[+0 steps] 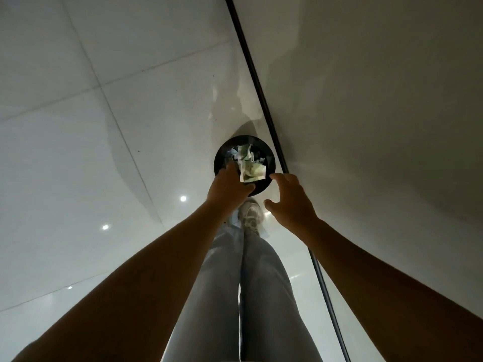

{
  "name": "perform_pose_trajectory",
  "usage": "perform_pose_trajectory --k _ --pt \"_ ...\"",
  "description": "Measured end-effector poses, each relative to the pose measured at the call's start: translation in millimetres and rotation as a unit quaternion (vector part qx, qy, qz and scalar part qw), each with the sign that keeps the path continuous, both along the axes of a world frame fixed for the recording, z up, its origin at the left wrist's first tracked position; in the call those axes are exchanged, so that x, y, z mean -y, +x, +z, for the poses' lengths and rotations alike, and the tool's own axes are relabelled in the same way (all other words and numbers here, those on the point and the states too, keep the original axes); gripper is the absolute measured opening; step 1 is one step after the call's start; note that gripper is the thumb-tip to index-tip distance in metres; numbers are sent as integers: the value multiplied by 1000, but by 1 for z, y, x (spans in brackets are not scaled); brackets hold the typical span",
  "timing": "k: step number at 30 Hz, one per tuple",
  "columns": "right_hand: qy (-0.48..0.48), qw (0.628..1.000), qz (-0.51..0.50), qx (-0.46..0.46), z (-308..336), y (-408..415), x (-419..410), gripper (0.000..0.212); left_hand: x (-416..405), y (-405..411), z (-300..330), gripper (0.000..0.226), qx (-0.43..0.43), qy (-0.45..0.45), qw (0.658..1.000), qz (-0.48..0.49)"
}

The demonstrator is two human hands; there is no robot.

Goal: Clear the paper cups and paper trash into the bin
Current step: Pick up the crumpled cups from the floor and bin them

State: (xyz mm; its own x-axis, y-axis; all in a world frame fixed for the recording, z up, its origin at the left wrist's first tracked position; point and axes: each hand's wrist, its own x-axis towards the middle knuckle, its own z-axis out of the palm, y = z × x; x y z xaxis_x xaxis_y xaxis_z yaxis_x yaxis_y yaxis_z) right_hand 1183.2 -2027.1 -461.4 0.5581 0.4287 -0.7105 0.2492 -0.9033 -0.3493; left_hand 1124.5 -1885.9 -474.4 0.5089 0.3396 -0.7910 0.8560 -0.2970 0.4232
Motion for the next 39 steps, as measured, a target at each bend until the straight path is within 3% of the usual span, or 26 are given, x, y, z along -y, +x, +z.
perform_pose_trajectory --k 9,15,18,22,29,39 --pt "-6 999 40 4 45 -8 -7 62 -14 -51 57 52 15 54 997 -58" --pt "55 983 173 22 121 -18 -65 63 -41 -89 143 46 59 179 976 -112" --pt "105 956 271 48 167 -35 -99 62 -48 -119 183 47 39 238 967 -84" --pt "160 897 406 69 224 -72 -124 57 -31 -167 230 47 15 304 953 -10" --pt "190 772 603 62 299 -183 -116 55 53 -284 294 45 -5 331 918 220" --pt "243 510 823 64 360 -463 -19 58 236 -524 359 42 -110 385 763 507"
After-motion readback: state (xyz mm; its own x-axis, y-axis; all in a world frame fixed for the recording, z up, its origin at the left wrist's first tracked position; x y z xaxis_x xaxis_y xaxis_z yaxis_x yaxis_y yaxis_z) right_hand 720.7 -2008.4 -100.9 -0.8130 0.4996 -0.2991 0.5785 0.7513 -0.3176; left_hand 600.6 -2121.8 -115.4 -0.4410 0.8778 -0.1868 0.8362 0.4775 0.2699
